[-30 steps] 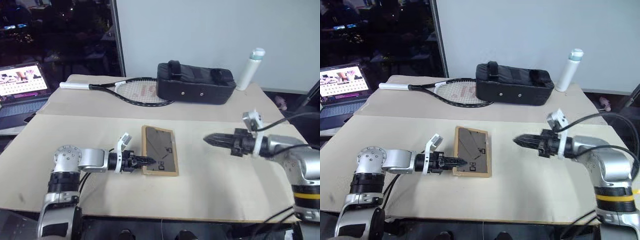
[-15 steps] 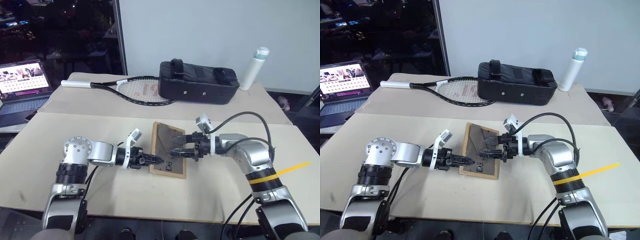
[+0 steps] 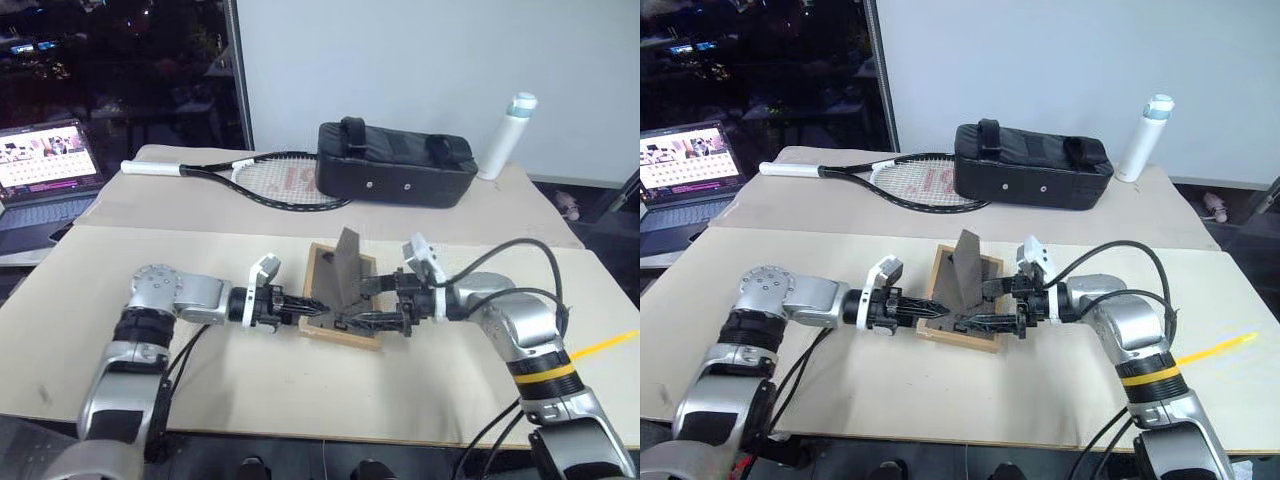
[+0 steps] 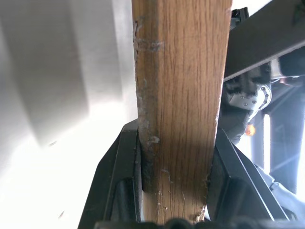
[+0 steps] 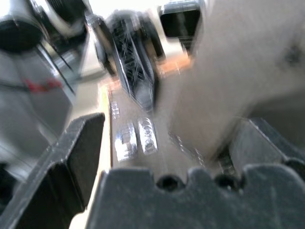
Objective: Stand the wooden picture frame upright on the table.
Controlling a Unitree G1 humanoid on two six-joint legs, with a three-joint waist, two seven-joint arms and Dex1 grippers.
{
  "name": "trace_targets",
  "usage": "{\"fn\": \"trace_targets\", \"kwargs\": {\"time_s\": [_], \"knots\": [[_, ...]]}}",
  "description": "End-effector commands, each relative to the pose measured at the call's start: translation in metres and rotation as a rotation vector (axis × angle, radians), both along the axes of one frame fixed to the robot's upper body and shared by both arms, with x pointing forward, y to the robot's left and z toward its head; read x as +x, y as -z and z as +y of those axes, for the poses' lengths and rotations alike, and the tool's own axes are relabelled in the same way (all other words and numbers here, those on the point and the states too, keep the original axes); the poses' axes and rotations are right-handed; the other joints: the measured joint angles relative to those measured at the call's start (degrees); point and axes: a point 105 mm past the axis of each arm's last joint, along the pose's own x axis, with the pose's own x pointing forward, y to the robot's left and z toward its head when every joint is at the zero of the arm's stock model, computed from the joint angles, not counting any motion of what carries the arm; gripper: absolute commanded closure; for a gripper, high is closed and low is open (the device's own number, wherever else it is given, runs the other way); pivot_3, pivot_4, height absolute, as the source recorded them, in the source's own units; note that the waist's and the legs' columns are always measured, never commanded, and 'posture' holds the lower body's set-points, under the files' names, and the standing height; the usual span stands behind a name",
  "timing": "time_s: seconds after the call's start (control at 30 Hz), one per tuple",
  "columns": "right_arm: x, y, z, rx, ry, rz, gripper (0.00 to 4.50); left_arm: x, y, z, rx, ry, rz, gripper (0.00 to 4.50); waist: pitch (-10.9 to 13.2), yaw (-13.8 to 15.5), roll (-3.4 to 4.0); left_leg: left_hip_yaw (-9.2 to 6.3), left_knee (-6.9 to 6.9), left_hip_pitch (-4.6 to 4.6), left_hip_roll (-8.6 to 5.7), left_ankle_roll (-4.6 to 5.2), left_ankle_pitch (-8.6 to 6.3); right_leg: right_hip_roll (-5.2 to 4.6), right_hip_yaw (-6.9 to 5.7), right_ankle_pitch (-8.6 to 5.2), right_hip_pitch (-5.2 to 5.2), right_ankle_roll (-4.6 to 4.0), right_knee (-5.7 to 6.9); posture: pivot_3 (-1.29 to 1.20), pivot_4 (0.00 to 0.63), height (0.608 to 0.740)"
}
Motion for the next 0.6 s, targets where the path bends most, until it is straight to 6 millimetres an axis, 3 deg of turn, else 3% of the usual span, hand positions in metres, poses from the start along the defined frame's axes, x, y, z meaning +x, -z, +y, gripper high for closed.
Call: {"fn": "trace_targets", "kwargs": {"time_s": [0.03,0.13,0.23,0.3,0.4,0.47,0.6], "knots": [[0.004,-0.021,-0.021,-0.018,0.04,-0.095,0.04,-0.002,-0.035,0.0,-0.159,0.048,-0.038,3.35,0.0,0.1,-0.01,-0.01,-0.02,0.0,0.0,0.0,0.0,0.01,-0.01,-0.01,-0.02,-0.02,0.0,0.0,0.15,0.676],[0.003,-0.037,-0.039,-0.038,0.075,-0.198,0.04,0.003,-0.03,0.01,-0.177,0.007,0.025,3.35,0.0,0.2,0.0,0.0,-0.2,-0.02,0.0,-0.07,0.06,0.0,-0.01,-0.02,-0.13,-0.05,0.01,0.0,0.15,0.676],[0.014,-0.037,-0.045,-0.089,0.135,-0.375,0.04,0.007,-0.032,0.012,-0.229,-0.007,0.068,3.35,0.0,0.1,-0.01,0.0,-0.37,-0.08,-0.01,-0.11,0.09,0.0,0.0,-0.04,-0.26,-0.08,0.01,0.0,0.15,0.676],[0.028,-0.042,-0.044,-0.139,0.212,-0.623,0.04,0.01,-0.031,0.013,-0.257,-0.022,0.095,3.35,0.0,-0.1,-0.01,0.0,-0.49,-0.09,0.0,-0.12,0.1,0.01,0.0,-0.05,-0.34,-0.1,0.01,0.0,0.15,0.676],[0.04,-0.046,-0.036,-0.106,0.292,-0.897,0.04,0.013,-0.027,0.011,-0.295,-0.04,0.14,3.35,0.0,-0.3,-0.01,0.0,-0.6,-0.14,0.0,-0.18,0.21,0.01,0.0,-0.05,-0.47,-0.12,0.07,0.0,0.15,0.676],[0.042,-0.03,-0.03,-0.137,0.286,-0.973,0.04,0.013,-0.024,0.01,-0.304,-0.042,0.156,3.35,0.0,-0.2,-0.01,0.0,-0.65,-0.15,-0.01,-0.23,0.27,0.01,0.0,-0.05,-0.5,-0.13,0.09,0.0,0.15,0.676],[0.039,-0.02,0.003,-0.158,0.214,-1.183,0.04,0.01,-0.025,0.006,-0.293,-0.008,0.142,3.35,0.0,0.0,0.0,-0.01,-0.64,-0.2,-0.01,-0.3,0.32,0.01,-0.01,-0.03,-0.52,-0.15,0.12,0.0,0.15,0.676]]}}
